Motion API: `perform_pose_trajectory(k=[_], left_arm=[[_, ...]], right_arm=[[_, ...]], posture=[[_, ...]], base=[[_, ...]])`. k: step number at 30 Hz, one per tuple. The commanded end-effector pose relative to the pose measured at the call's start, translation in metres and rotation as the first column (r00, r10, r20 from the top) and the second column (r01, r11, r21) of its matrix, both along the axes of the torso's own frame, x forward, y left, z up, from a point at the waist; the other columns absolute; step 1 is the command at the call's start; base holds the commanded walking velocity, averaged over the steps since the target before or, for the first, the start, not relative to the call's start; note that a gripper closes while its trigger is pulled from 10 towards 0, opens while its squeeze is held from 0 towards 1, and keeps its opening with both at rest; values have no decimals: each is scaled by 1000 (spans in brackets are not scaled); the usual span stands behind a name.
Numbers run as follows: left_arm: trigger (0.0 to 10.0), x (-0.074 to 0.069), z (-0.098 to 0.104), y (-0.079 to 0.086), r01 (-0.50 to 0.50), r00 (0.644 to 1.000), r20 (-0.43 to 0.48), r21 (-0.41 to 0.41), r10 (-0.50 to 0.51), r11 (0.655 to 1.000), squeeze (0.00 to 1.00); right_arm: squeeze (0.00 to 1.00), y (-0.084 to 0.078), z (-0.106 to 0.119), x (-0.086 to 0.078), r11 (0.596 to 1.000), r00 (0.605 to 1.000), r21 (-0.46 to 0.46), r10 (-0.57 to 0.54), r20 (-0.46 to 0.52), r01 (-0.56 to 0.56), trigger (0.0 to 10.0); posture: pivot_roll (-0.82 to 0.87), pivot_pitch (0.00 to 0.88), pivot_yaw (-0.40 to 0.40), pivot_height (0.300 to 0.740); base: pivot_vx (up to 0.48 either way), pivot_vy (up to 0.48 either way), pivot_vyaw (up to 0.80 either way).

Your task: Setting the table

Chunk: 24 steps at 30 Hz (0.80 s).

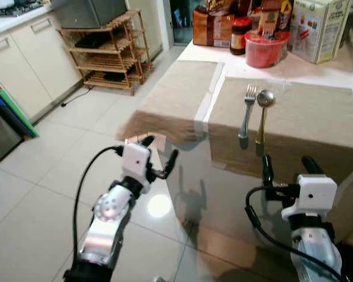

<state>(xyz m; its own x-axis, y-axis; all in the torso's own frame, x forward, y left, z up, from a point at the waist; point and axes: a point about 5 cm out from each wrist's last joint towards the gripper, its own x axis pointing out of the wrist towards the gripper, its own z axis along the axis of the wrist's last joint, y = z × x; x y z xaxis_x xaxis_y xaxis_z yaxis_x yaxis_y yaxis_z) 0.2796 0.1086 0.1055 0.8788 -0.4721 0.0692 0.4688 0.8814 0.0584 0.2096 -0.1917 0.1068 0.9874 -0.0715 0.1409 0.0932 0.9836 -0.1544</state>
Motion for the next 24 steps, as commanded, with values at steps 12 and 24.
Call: perform_pose_trajectory(k=[12, 24], left_arm=[[10000, 25, 27, -10, 35, 997, 73, -6, -35, 999, 0], [10000, 30, 32, -19, 17, 996, 85, -44, -13, 999, 0]], right_arm=[[0, 5, -2, 19, 999, 1000, 38, 20, -20, -19, 10000], [0, -1, -1, 20, 1000, 1000, -17, 16, -25, -17, 10000]], posture=[[-61, 0, 126, 740], [-50, 0, 81, 740]], base=[[0, 0, -467], [0, 0, -785]])
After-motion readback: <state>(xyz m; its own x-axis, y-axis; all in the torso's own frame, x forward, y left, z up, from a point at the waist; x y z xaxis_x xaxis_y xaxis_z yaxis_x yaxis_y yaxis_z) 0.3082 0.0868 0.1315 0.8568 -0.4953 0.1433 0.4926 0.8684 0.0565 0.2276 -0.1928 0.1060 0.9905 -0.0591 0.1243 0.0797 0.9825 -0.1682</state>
